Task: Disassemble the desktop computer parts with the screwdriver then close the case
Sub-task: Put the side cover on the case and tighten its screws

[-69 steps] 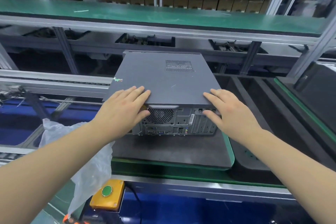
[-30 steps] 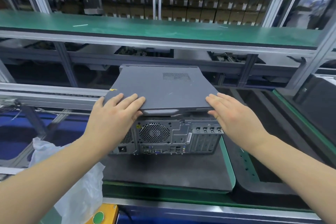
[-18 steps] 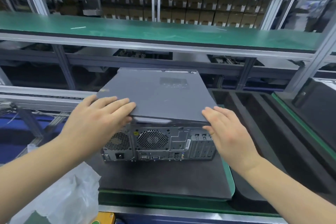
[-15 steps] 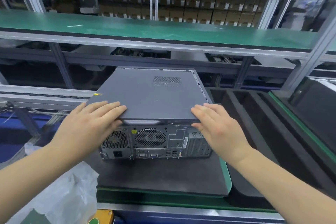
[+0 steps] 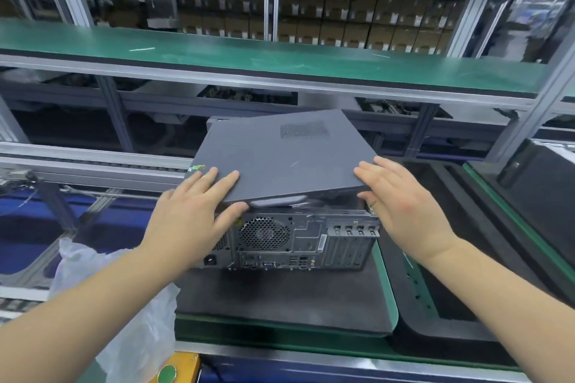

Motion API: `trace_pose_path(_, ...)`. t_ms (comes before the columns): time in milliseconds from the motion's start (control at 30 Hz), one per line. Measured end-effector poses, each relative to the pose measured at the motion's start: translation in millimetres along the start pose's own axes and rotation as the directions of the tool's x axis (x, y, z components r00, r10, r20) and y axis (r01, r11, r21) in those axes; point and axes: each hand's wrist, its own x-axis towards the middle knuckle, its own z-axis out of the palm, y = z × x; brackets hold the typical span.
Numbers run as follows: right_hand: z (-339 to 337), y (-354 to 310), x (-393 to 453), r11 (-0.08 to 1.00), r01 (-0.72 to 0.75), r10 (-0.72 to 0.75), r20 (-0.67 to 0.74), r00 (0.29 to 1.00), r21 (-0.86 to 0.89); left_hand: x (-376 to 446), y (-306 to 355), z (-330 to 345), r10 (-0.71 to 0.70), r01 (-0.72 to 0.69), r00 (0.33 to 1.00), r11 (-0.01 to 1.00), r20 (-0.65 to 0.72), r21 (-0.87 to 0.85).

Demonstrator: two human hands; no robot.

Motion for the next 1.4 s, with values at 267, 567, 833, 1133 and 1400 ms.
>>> trace_pose_path(267, 20.8, -8.1, -12.9, 1.0, -0.023, 0.025, 0.061, 0.998, -0.021, 16.4, -21.2, 8.5, -0.047, 0.047, 0.999, 0.999, 0.002, 0.007)
trace_pose_path(567, 14.4, -9.1, -31.2, 0.994, 0.059, -0.052, 0.072, 0.996, -0.092, -6.2, -14.9, 13.7, 0.127, -0.111, 0.988, 0.98, -0.092, 0.168)
trace_pose_path(833, 17.3, -14.7, -40.0, 0.999, 0.03, -0.028, 0.064, 0.998, -0.036, -17.4, -15.8, 15.0, 0.096, -0.083, 0.991, 0.987, -0.09, 0.136)
trace_pose_path(1133, 15.5, -19.3, -30.4, 0.938, -0.283, 0.213, 0.306, 0.928, 0.203, -11.8, -27.7, 21.5, -0.054, 0.05, 0.998, 0.994, -0.04, -0.095)
trace_pose_path(1400, 12.6, -17.3, -28.4, 0.616, -0.732, 0.528, 0.538, 0.657, 0.289, -7.1, -38.9, 29.6, -0.107, 0.09, 0.994, 0.924, -0.023, -0.371)
